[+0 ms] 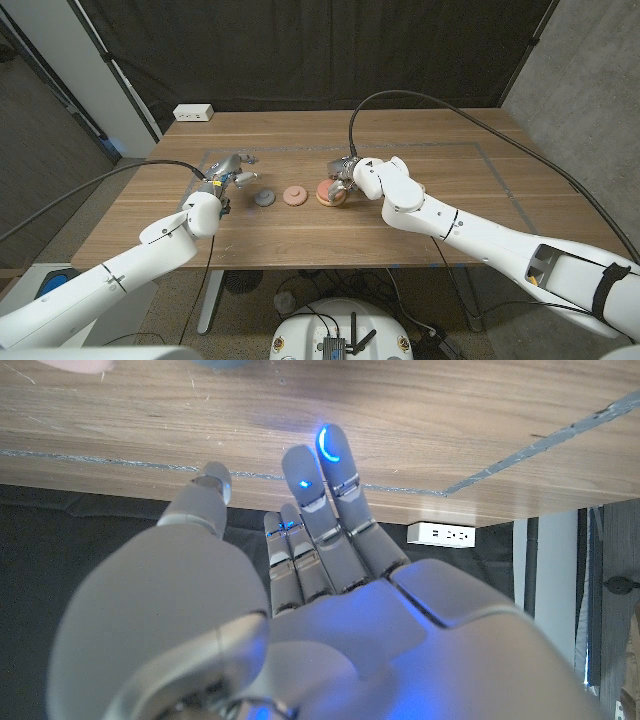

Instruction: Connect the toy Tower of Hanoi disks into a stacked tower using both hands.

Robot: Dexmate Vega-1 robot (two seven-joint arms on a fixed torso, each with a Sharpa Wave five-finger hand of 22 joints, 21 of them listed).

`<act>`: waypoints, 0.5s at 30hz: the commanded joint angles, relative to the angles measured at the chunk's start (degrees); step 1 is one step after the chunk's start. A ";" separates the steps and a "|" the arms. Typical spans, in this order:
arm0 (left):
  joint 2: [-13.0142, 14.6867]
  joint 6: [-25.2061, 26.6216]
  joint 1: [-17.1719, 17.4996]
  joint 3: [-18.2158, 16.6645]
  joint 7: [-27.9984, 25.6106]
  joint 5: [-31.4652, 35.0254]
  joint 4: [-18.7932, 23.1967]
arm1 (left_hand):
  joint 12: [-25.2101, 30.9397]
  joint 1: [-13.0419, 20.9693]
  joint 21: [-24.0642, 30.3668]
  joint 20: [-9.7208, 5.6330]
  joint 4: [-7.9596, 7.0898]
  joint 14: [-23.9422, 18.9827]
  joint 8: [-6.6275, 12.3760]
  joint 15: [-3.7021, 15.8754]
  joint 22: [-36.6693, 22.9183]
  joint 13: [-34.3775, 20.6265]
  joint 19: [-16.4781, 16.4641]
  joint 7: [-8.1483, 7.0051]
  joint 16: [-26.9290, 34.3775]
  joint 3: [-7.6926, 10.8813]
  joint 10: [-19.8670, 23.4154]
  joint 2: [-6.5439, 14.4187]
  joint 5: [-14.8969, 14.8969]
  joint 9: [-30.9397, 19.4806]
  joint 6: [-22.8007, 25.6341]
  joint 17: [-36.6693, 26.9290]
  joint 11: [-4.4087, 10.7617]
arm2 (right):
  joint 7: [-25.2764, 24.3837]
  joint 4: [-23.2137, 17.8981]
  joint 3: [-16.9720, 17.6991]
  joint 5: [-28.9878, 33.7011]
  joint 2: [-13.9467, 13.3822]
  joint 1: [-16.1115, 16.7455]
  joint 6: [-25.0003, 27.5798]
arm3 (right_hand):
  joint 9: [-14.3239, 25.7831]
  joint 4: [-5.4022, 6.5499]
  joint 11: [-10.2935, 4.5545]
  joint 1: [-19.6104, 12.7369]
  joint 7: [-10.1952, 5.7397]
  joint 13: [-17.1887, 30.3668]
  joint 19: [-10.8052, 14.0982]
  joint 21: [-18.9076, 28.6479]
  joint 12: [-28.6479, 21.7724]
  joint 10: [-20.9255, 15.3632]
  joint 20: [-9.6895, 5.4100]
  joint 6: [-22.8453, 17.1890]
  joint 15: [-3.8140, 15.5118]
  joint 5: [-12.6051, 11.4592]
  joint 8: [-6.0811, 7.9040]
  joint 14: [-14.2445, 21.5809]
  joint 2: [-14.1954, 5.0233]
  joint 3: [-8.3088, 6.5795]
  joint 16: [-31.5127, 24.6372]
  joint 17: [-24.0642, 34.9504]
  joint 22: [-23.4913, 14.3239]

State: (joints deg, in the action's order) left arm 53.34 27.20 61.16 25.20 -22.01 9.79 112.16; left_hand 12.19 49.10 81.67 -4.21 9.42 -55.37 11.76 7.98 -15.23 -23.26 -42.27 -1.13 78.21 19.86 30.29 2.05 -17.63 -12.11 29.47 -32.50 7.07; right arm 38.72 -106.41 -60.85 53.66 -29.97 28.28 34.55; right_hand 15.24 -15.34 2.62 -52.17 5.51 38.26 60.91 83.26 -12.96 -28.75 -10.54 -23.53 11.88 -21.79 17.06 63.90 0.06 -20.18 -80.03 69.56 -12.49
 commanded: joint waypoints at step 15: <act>0.16 -0.68 -0.06 0.29 0.15 0.04 0.03 | 0.17 -0.56 1.27 -7.57 0.03 -0.34 -0.11 4.60 0.29 -0.31 0.62 -0.15 0.32 0.83 0.94 -0.05 -0.34 -0.35 0.60 -0.12 0.20 | 2.75 -0.98 -1.36 4.17 -0.50 -0.25 1.19 | -0.63 6.61 -7.23 1.84 -6.26 -1.85 -2.00 -0.04 2.82 1.12 -2.09 1.58 0.73 1.50 -4.95 -3.13 2.46 -5.16 3.22 -0.49 0.43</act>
State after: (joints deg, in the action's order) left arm 53.43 26.89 61.35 25.15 -22.15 9.69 112.23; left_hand 12.19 49.10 82.66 -4.31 9.49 -55.37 11.76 7.98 -14.89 -23.25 -41.75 -1.13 78.43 20.41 30.70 2.05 -17.63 -12.10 29.47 -32.54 7.48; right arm 39.92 -106.75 -61.63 55.42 -30.12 28.18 35.39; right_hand 14.49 -12.59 -1.06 -52.12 1.00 36.53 59.48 83.49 -10.28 -25.08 -9.92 -21.10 10.93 -20.71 12.85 61.30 0.11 -21.88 -77.37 69.19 -12.07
